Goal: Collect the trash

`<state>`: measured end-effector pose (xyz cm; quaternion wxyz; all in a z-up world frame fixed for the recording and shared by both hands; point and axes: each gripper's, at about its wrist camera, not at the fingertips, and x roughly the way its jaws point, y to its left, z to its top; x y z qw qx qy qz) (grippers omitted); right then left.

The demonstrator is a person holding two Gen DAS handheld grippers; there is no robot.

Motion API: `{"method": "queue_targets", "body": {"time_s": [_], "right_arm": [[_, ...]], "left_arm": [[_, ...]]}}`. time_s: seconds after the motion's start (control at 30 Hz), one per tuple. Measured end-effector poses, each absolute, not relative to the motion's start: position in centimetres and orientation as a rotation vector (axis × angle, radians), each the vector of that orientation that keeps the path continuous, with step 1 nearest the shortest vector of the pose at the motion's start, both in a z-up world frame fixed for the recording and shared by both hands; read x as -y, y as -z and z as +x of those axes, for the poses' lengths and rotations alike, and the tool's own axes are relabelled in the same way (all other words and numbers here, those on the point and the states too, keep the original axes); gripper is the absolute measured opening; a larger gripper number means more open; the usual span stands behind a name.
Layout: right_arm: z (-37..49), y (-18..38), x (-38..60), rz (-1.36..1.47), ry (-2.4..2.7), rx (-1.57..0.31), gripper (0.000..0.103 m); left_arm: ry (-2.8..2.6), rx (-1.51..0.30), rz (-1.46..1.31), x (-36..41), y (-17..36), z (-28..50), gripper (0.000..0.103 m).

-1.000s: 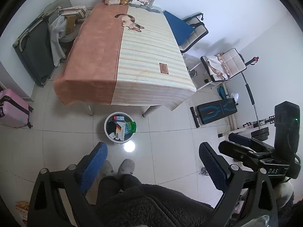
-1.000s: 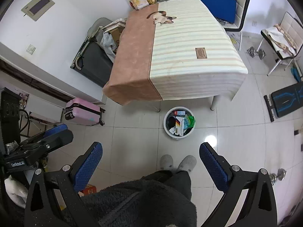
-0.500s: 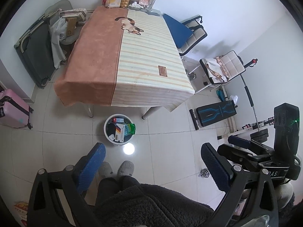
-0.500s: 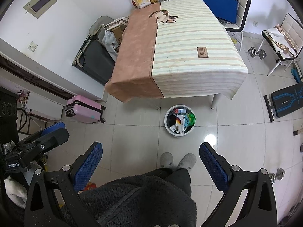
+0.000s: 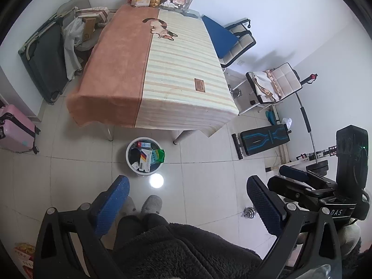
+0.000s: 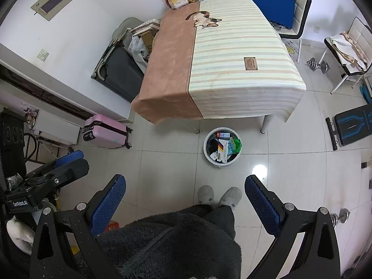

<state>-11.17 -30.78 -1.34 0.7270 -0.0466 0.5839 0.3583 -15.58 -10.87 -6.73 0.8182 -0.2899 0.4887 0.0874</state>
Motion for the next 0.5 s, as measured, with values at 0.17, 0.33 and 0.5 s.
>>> {"method": "queue_targets", "body": {"time_s": [0.17, 0.33, 0.5], "right_arm": [[-10.95, 1.42, 30.67, -0.103, -0.796, -1.292, 0.103], [-10.92, 1.35, 30.38, -0.101, -0.8, -1.295, 0.103], [-10.89, 1.35, 30.0, -0.1, -0.81, -1.298, 0.103]], "left_arm": [[-0.191, -1.041, -0.629, 10.99, 6.74, -15.53, 0.103], [-0.193, -1.038, -0.628, 10.94, 6.67, -15.58, 0.103], [-0.202, -1.034, -0.63, 11.17, 6.56, -15.59, 0.103]]}}
